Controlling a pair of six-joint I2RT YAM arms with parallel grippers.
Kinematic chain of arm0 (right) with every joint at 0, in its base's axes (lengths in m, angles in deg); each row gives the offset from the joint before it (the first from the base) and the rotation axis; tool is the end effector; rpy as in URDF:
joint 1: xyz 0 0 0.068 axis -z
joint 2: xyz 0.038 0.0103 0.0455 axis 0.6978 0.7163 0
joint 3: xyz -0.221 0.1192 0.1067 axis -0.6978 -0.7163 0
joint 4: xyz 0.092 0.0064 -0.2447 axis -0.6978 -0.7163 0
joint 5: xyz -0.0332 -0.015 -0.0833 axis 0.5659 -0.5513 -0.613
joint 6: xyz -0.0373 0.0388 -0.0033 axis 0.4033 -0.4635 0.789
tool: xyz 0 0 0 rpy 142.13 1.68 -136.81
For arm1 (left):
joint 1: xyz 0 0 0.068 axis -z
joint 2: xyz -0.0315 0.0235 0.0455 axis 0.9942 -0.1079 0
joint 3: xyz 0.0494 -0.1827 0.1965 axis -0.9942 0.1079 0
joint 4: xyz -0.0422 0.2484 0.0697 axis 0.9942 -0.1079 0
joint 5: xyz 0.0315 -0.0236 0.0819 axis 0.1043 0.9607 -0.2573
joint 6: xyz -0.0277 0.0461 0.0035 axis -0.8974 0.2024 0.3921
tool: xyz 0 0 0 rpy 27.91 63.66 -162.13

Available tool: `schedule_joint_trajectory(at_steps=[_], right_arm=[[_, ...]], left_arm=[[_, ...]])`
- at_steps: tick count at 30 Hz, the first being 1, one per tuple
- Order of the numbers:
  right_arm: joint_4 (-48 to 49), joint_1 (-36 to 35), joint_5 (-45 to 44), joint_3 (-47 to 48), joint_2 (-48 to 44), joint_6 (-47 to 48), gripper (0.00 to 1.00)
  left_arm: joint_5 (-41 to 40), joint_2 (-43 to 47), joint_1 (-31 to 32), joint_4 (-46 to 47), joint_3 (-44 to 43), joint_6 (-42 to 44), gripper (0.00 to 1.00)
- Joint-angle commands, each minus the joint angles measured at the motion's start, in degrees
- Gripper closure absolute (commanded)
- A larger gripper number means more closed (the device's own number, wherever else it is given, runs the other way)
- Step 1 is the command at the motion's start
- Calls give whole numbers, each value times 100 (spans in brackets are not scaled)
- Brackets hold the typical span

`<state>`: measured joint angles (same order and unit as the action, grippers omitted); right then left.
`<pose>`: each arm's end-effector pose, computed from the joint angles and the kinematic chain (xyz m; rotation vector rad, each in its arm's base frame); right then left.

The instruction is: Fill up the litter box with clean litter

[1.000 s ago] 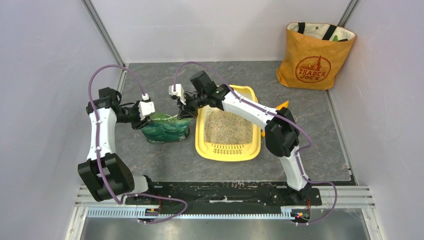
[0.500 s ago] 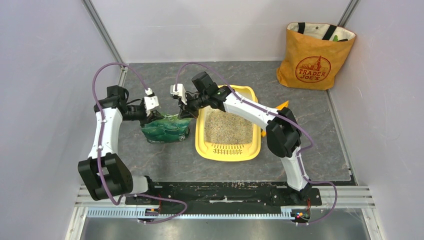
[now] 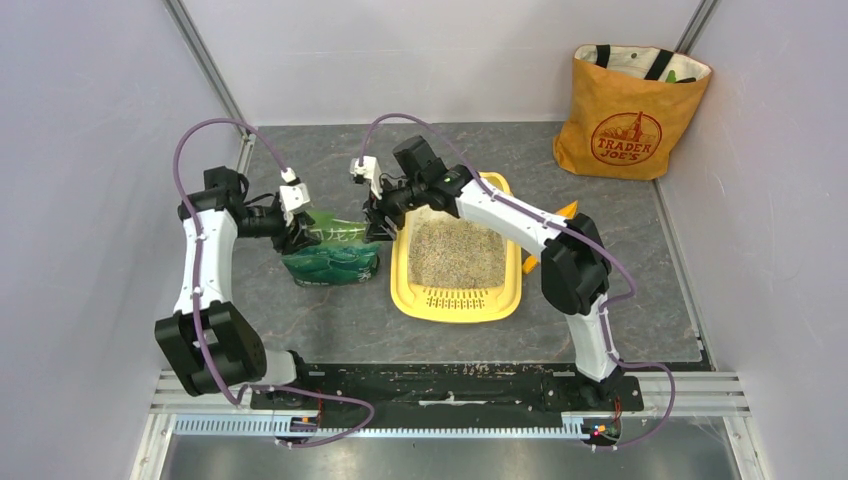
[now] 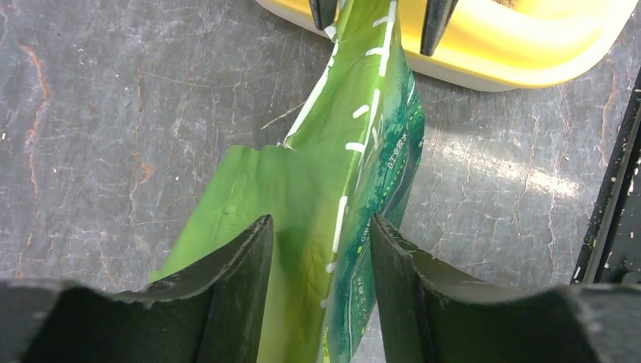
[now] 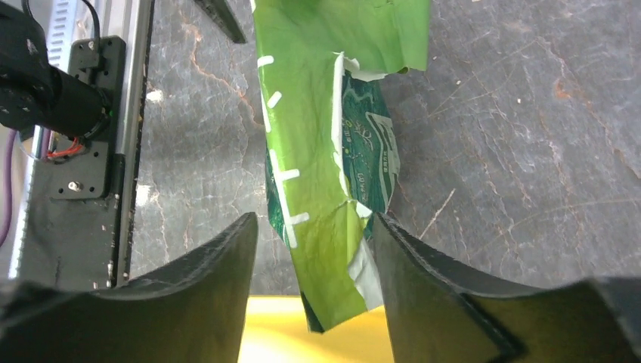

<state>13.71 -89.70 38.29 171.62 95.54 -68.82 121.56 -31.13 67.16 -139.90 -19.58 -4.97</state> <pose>0.3210 0.3594 0.2823 -1.5308 1.6301 1.0408 0.2424 0.0418 0.3011 1.3040 1.7820 -0.5574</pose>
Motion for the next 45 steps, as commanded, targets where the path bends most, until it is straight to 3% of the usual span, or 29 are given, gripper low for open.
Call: schedule_joint_trajectory(at_steps=[1, 4, 6, 9, 12, 19, 24, 27, 32, 45], right_arm=[[60, 89, -28, 294, -657, -714, 30], [78, 301, -68, 303, -960, -1236, 23], [73, 535, -172, 271, -1205, -1668, 20], [-17, 1013, -554, 47, -1703, -2368, 19], [-535, 1670, -933, -287, -2289, -2724, 17], [-3093, 3761, -1681, -1074, -3236, -1319, 22], [-3517, 4874, -2806, -2615, -4006, -83, 28], [-2961, 4959, -3479, -3545, -4194, 166, 33], [-1981, 4958, -4229, -4173, -3930, 199, 44], [-1223, 4650, -4234, -4223, -2807, -28, 42]], left_arm=[[84, 268, 3, 124, -245, -380, 39], [125, 329, 37, 133, -373, -481, 30], [144, 426, 80, 135, -439, -501, 17], [141, 557, 171, 342, -622, -928, 14], [8, 741, 310, 1054, -799, -1908, 14], [-423, 997, 887, 1887, -1032, -3156, 12], [-425, 1123, 1219, 2152, -930, -3575, 11], [-421, 1174, 1339, 2422, -778, -3815, 11], [-498, 1274, 1432, 2429, -719, -3888, 10], [-651, 1451, 1446, 2418, -532, -3815, 10]])
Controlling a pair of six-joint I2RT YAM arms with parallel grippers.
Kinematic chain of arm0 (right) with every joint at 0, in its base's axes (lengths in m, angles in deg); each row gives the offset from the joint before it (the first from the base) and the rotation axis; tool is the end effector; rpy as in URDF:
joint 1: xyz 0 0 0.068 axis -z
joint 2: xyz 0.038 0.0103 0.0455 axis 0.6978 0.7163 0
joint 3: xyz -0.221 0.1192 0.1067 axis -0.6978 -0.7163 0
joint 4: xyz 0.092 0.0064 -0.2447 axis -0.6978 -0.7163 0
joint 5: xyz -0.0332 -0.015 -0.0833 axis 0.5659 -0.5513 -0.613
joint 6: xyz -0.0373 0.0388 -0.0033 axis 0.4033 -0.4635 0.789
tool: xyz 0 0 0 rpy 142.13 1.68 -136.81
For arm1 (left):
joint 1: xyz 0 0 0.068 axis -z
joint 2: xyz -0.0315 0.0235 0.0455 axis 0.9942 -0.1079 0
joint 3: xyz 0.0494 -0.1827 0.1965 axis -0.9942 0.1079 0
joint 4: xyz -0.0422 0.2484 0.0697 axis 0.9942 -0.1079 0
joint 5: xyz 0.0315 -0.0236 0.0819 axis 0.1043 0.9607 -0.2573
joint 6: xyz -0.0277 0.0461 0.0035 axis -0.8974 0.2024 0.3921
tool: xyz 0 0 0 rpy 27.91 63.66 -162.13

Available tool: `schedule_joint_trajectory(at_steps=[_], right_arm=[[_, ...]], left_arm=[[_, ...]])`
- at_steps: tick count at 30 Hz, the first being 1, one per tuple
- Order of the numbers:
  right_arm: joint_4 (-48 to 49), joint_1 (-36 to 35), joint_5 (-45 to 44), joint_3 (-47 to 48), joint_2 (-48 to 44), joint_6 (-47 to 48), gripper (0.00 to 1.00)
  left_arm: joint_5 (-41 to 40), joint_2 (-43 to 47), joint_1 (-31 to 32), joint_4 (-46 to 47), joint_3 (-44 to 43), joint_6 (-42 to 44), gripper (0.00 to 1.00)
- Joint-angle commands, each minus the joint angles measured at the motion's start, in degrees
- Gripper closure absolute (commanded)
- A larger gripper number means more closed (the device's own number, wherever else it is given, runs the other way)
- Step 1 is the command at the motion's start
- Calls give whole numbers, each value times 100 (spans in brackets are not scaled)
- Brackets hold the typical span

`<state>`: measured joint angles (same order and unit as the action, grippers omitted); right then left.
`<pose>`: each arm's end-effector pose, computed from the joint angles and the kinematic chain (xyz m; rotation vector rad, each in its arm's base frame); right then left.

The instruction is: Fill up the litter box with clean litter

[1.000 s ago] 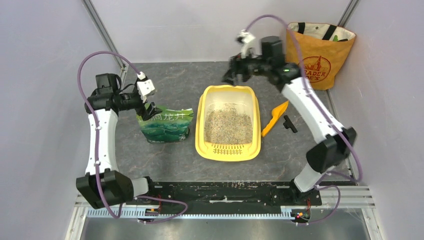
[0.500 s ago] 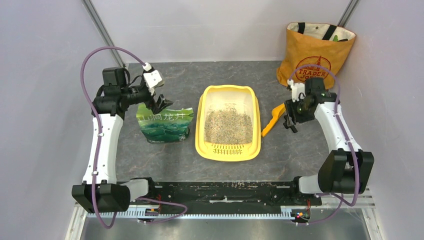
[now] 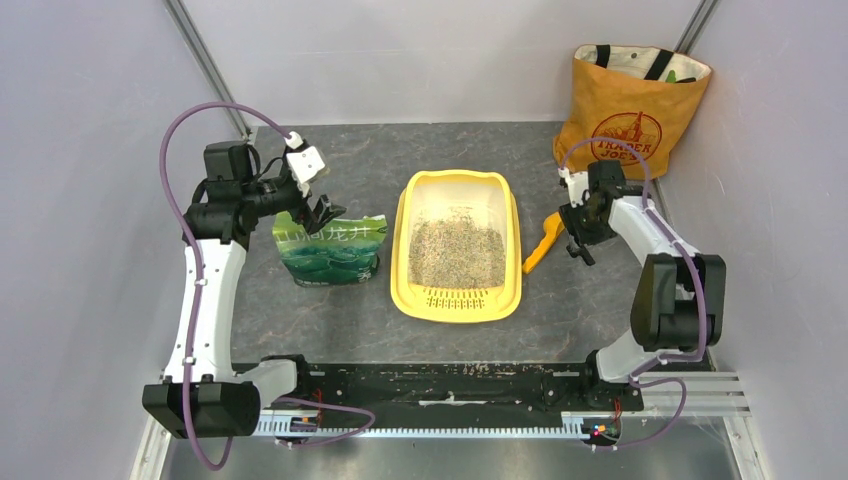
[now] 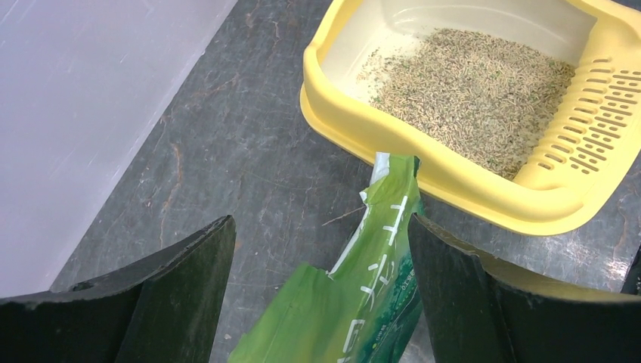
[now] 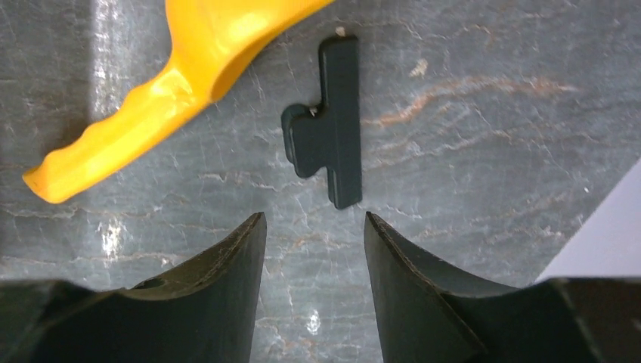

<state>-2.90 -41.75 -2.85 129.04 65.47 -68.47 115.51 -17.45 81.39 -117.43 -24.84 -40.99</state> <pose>0.3057 -0.0134 0.2226 -0.4311 2.7145 -0.1100 0.2226 -0.0177 0.3985 1.1374 1.6128 -0.3980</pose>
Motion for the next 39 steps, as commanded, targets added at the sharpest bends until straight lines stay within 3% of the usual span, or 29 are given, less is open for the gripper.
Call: schedule_joint_trajectory(at_steps=[1, 15, 18, 23, 30, 39], right_arm=[[489, -178, -147, 26, 275, -75, 42], [1026, -218, -830, -122, 954, 238, 56], [1058, -221, -829, -94, 932, 273, 67], [1034, -217, -929, -46, 818, 400, 100], [108, 124, -356, 337, -28, 648, 100], [-2087, 406, 1822, 2664, -629, 911, 100]], left_arm=[[-54, 90, 24, 172, 1, -207, 10], [-136, 9, 32, 59, -144, -60, 9], [-113, -1, 31, 59, -149, -57, 9], [-107, -15, 57, 59, -157, -60, 9], [-74, -20, 82, 60, -216, -133, 9], [210, -160, 88, 59, -496, -266, 8]])
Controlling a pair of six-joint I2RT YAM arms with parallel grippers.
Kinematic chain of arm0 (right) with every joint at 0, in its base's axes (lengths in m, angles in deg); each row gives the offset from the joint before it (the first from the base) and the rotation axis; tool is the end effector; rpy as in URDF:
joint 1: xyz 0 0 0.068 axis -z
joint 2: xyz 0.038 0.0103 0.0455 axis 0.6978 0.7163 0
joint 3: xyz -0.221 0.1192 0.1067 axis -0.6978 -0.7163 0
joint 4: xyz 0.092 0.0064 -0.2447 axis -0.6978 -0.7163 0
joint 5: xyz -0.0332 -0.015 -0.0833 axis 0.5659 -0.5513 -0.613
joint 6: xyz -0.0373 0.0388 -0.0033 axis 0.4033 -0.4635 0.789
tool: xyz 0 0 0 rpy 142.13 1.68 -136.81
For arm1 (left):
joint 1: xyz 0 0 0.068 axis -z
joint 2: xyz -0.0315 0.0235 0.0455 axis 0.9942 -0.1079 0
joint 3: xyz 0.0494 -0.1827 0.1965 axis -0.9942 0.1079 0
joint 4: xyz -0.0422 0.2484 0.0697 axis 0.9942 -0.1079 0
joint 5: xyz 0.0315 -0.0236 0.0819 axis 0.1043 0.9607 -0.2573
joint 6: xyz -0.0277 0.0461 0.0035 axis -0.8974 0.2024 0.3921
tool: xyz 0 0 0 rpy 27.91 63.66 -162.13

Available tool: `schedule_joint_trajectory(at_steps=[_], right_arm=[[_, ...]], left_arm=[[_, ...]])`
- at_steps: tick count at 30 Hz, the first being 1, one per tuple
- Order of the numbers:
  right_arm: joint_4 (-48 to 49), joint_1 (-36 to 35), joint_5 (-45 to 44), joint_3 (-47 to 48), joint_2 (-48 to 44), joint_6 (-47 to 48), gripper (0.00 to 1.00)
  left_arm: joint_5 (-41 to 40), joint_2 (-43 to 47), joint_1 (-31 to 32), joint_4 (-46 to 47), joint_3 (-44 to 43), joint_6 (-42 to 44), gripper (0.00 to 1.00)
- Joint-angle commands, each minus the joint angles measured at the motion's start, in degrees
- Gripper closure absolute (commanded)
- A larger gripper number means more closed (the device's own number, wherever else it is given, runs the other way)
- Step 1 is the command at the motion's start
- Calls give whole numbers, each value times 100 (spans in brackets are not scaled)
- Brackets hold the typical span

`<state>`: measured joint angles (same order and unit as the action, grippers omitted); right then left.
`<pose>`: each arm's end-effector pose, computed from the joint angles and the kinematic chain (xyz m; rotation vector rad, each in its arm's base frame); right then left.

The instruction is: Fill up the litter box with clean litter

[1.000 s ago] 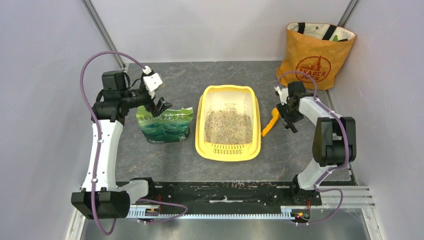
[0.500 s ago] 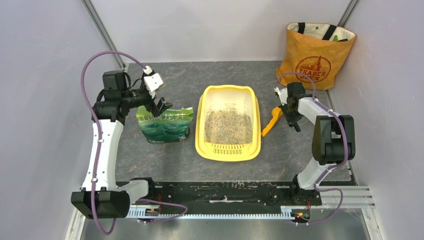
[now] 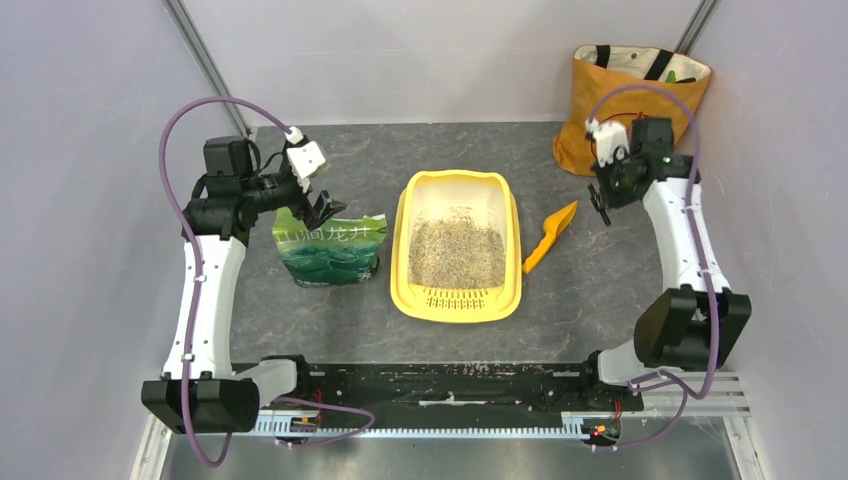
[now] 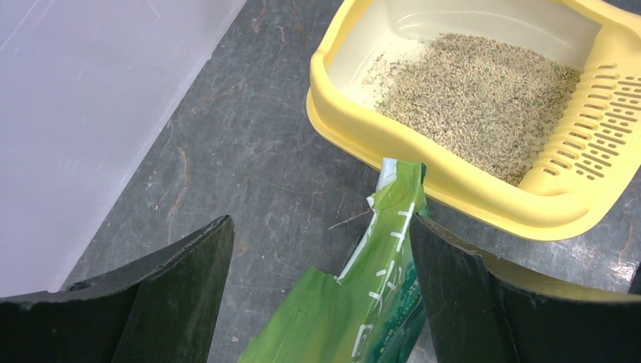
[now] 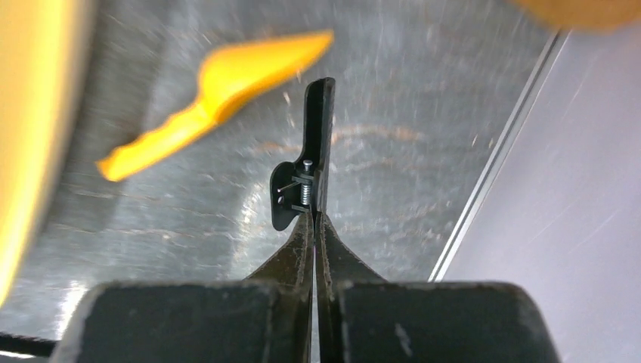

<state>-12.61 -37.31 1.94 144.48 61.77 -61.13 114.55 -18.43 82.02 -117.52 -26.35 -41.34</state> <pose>0.3070 -0.0344 0.3141 -0.4992 2.5283 -0.1194 0.2264 -0.0196 0.4028 1.1380 1.6152 -0.3881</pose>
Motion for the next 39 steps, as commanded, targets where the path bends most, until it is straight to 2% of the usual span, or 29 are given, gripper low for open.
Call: schedule_joint_trajectory(at_steps=[1, 6, 11, 14, 19, 23, 27, 35, 37, 39], right_arm=[[-1267, -43, 1682, 1422, -221, 106, 100], [-2095, -269, 3751, 2629, -70, -27, 100], [-2157, -1576, 4710, 2921, -71, -179, 100], [-1874, -2373, 4849, 2863, -158, -346, 100], [-1610, -3235, 4879, 2826, -146, -468, 100], [-1491, -3661, 4916, 2762, -145, -474, 100], [-1367, -4002, 4893, 2720, -81, -499, 100], [-1411, -4366, 4809, 2698, 56, -385, 100], [-1446, -4418, 4807, 2699, 70, -327, 100], [-1456, -4451, 4815, 2744, 80, -292, 100]], left_arm=[[359, -81, 28, 63, -399, -243, 8], [1044, -124, 101, 77, -460, -178, 8], [1571, -88, 600, 69, -267, -192, 8], [1501, -1, 1114, 68, -77, -118, 7], [1365, 32, 2000, 63, 112, -215, 9], [1477, 1, 2347, 112, 228, -425, 14], [1664, 35, 2638, 580, 346, -1111, 19], [1307, 128, 3250, 798, 469, -1458, 30], [1278, 184, 3287, 948, 556, -1564, 36], [1281, 207, 3315, 1052, 600, -1659, 51]])
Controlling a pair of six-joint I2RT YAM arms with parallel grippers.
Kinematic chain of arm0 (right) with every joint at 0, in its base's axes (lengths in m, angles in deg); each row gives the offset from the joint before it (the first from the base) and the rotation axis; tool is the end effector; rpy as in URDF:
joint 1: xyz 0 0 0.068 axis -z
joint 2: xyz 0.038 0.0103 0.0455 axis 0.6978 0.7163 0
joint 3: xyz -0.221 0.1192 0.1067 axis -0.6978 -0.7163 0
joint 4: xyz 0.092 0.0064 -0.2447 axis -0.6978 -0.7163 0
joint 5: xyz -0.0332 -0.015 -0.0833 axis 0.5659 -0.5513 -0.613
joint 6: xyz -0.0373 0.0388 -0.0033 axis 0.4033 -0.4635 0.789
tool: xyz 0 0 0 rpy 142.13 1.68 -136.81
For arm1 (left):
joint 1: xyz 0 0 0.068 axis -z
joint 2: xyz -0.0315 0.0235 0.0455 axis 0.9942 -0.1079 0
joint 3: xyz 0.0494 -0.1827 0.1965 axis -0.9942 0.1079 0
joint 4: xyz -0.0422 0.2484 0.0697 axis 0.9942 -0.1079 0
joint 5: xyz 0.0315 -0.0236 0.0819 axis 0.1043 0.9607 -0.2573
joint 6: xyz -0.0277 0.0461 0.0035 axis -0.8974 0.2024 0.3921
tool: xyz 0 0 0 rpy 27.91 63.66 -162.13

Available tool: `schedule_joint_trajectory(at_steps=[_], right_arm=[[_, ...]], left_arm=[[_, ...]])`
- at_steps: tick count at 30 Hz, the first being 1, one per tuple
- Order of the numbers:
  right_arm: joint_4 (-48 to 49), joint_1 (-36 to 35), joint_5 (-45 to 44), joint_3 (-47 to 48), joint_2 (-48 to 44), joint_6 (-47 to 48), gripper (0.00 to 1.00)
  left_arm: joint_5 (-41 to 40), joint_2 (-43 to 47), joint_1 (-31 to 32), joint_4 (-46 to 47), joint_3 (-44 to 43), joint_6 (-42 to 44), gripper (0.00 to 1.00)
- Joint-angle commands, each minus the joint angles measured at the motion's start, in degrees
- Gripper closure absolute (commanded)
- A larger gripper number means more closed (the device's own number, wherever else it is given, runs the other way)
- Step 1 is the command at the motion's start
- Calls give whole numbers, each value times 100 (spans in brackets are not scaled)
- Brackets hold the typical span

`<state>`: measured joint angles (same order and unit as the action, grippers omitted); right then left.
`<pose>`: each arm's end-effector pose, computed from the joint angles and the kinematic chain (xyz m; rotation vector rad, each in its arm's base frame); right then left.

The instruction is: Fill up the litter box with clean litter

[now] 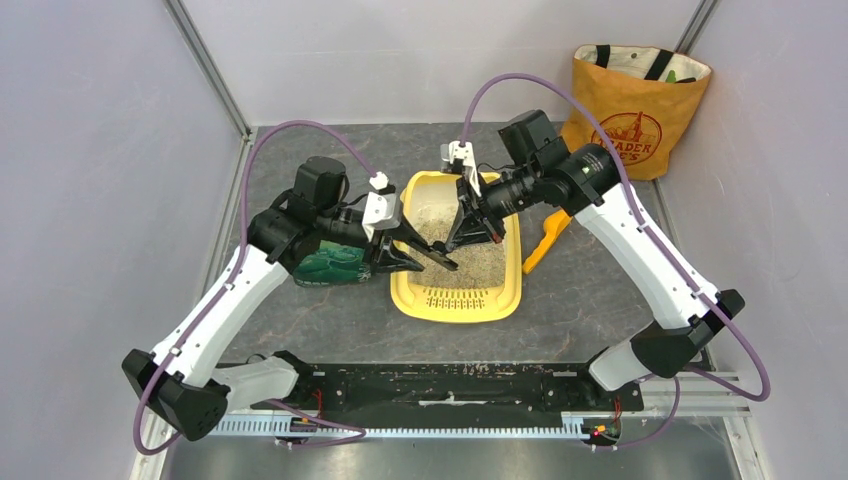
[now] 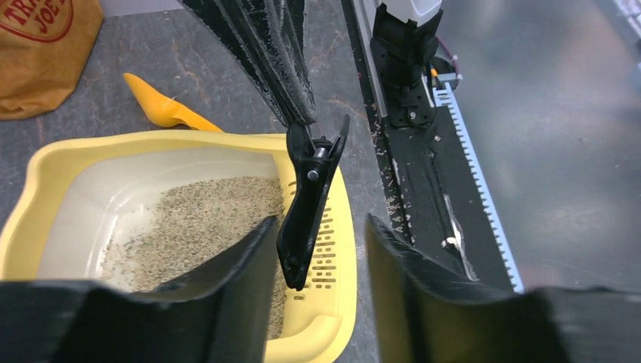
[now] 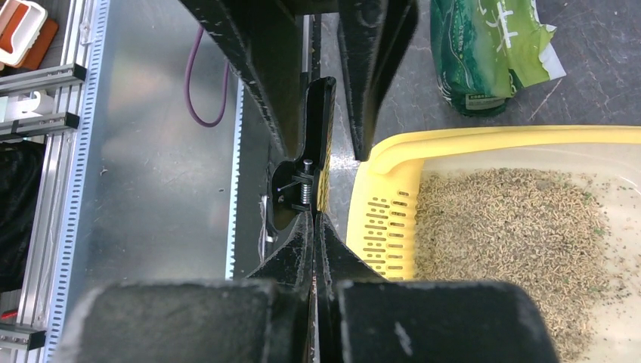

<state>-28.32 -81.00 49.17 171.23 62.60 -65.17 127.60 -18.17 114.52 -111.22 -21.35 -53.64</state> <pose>0.2082 0.1904 0.4427 -1.5028 1.7258 1.1893 0.1802 -0.1435 0.3887 1.5208 1.2819 -1.1045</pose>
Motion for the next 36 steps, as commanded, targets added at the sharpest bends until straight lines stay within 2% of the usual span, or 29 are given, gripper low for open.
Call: schedule_joint_trajectory(at_steps=[1, 5, 8, 9, 11, 12, 13, 14, 15, 18, 22, 24, 27, 31, 36], right_arm=[[109, -95, 90, 85, 5, 128, 100], [83, -113, 138, 123, 37, 156, 100], [83, -122, 163, 130, 66, 132, 100], [86, -121, 148, 159, 83, 122, 100], [96, -126, 106, 204, 99, 78, 100], [101, -120, 92, 240, 103, 62, 88], [98, -117, 49, 262, 102, 41, 68], [115, -109, 19, 280, 86, 27, 56], [136, -88, -22, 268, 40, 28, 49], [473, 18, -153, 65, -201, -127, 33], [1032, 63, -116, -234, -538, -301, 20], [1344, 66, -150, -400, -621, -523, 14], [1926, 59, -395, -787, -762, -848, 13], [3354, 61, -571, -1707, -1206, -1329, 13], [3846, 43, -371, -1854, -1172, -1558, 15]], left_arm=[[10, 185, 67, 426, 99, -445, 59], [88, 228, 66, 374, 121, -346, 78], [218, 286, 69, 361, 208, -296, 87], [258, 289, 66, 362, 222, -301, 95], [276, 283, 66, 369, 215, -384, 98], [273, 273, 66, 382, 207, -418, 98], [227, 269, 61, 427, 211, -540, 98], [195, 272, 53, 493, 220, -624, 98], [163, 268, 34, 529, 237, -680, 98], [111, 303, -12, 715, 335, -910, 98], [122, 454, -139, 1497, 673, -1576, 98], [155, 520, -290, 2189, 886, -2225, 98], [21, 644, -415, 2855, 1119, -2753, 98], [-22, 865, -418, 3741, 1480, -3347, 98], [-97, 940, -418, 3809, 1593, -3501, 98]])
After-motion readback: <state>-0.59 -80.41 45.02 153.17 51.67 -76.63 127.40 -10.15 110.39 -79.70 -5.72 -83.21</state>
